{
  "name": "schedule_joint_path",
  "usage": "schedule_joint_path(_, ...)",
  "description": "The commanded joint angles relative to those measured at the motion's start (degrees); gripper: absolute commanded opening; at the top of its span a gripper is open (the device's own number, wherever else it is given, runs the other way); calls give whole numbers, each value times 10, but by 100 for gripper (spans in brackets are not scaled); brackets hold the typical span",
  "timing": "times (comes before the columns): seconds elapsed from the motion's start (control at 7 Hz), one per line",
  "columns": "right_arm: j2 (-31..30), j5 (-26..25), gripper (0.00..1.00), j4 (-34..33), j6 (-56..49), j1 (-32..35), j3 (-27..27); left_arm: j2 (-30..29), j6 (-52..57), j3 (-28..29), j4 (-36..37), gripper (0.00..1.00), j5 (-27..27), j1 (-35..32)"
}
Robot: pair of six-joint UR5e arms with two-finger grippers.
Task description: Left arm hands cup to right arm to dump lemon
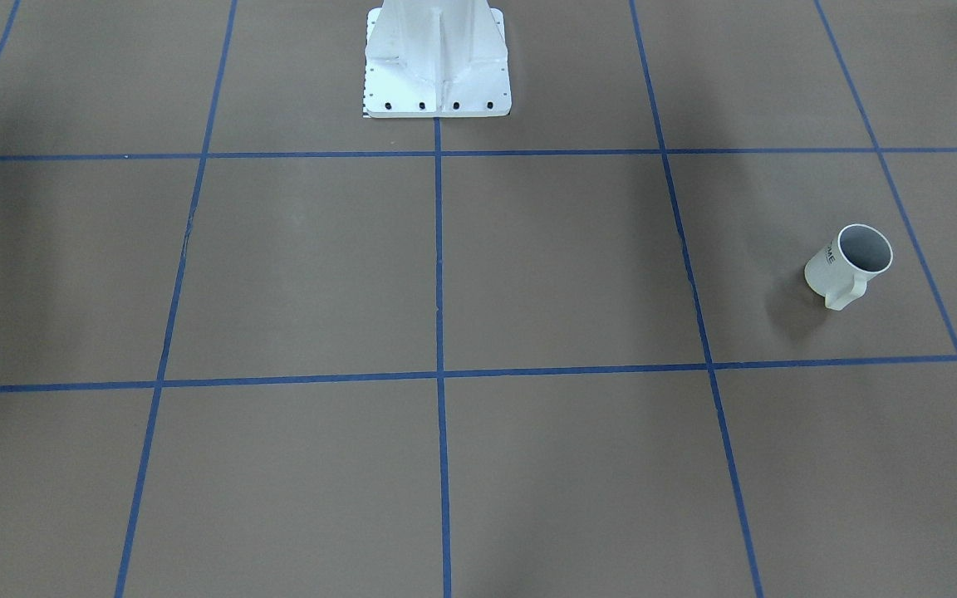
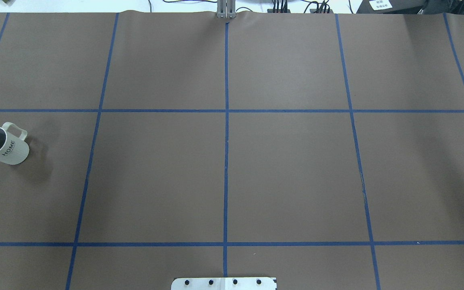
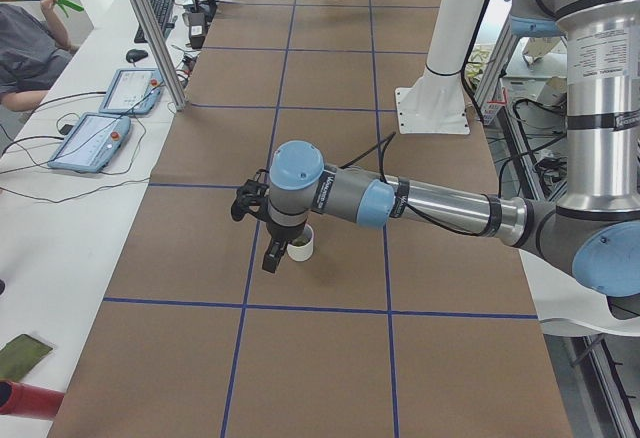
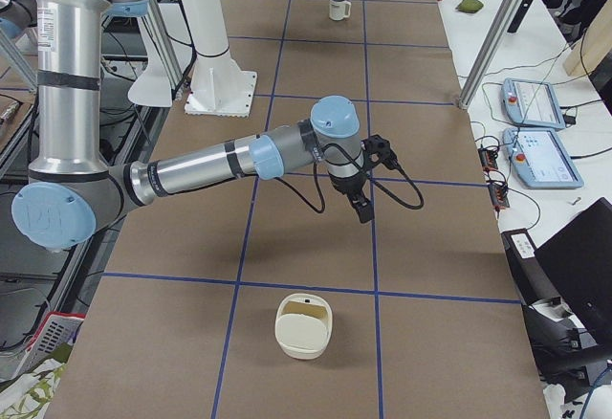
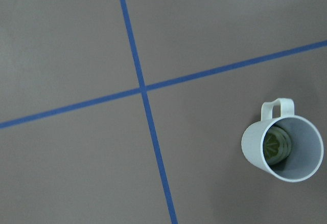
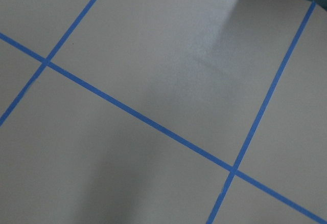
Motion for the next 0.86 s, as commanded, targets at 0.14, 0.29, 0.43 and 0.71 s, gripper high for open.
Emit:
schedule_joint_path(0.14, -5, 29, 100, 116, 35, -3, -50, -7, -49, 47, -144, 100, -1, 3)
schedule_joint_path(0.29, 1, 31, 100, 116, 99, -11, -35, -7, -74, 58, -152, 100, -1, 35)
schedule_joint_path(0.43, 7, 24, 100, 116, 146, -38, -29, -7, -112, 69, -154, 100, 0, 71)
schedule_joint_path(0.71, 19, -21, 100, 115, 235, -85, -7, -2, -205, 76, -172, 100, 4, 118)
